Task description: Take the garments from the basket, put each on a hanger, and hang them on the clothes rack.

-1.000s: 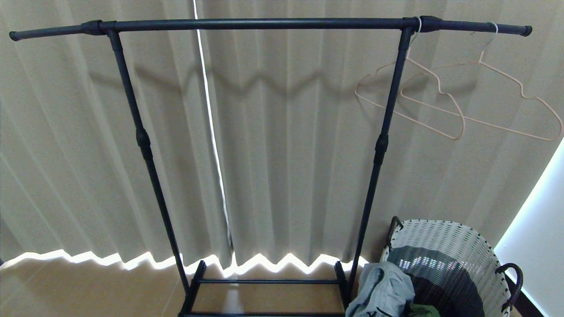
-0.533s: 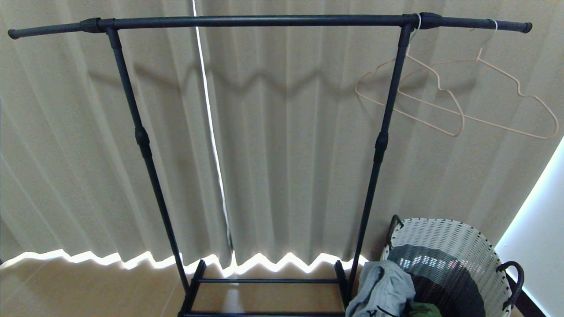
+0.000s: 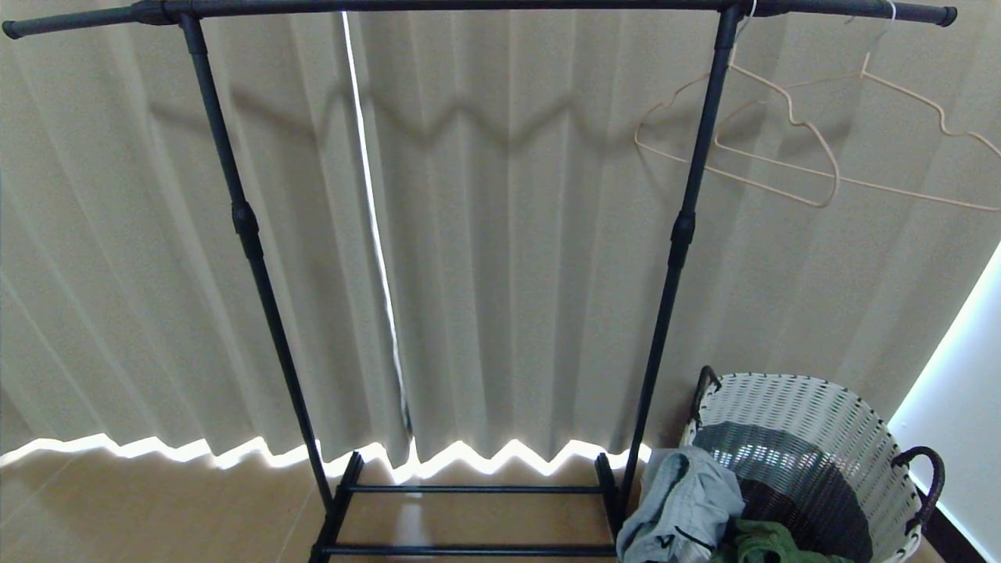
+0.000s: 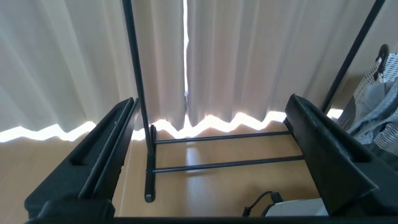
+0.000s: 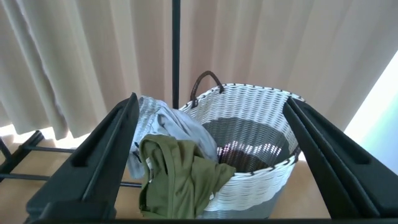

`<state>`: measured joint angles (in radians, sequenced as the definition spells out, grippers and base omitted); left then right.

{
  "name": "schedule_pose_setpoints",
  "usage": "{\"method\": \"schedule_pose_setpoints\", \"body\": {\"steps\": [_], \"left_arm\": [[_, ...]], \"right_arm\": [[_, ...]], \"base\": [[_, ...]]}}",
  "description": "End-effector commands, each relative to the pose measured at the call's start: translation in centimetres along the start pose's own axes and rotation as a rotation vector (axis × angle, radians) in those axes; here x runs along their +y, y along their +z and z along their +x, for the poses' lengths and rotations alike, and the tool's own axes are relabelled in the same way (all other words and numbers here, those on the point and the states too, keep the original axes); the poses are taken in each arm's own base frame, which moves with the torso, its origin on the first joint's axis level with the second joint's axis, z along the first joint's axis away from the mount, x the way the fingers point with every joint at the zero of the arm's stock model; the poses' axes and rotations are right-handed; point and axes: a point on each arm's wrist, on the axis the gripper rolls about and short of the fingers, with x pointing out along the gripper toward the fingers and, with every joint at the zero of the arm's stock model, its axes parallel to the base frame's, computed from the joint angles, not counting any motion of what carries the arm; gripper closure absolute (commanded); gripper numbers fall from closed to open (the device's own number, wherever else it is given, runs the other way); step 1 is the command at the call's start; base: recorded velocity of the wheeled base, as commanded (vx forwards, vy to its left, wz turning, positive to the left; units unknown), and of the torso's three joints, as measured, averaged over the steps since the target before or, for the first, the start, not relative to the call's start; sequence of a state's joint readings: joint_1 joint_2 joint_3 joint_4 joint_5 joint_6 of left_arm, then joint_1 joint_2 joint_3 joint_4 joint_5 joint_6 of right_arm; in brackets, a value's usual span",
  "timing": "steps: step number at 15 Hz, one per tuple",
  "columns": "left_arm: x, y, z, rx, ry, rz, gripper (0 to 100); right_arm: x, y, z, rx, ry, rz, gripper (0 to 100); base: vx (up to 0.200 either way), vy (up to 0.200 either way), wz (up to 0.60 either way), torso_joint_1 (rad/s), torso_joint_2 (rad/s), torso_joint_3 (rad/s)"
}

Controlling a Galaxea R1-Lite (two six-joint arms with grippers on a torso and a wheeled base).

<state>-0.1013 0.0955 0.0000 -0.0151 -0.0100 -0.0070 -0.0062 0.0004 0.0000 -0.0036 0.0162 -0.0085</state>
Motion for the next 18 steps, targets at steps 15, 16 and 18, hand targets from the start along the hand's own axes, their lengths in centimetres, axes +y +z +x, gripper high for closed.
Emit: {"method": "schedule_pose_setpoints", "body": {"steps": [15,16,18], "left_arm": [[0.0,0.0,0.0,-0.001,-0.001,-0.001,0],[0.0,0.0,0.0,-0.001,-0.001,-0.001,0],[0.0,0.0,0.0,-0.001,-0.001,-0.001,0]], "right_arm": [[1.7,1.2,13.3,0.835,0.427,-0.502,0],[2.0,0.5,14.4,0.864,0.444,-0.509,0],[2.4,-0.6,15.6,0.924,0.441,-0.534,0]], "base": [[0.0,0.0,0.0,0.0,0.0,0.0],[0.0,0.0,0.0,0.0,0.0,0.0],[0.0,0.0,0.0,0.0,0.0,0.0]]}}
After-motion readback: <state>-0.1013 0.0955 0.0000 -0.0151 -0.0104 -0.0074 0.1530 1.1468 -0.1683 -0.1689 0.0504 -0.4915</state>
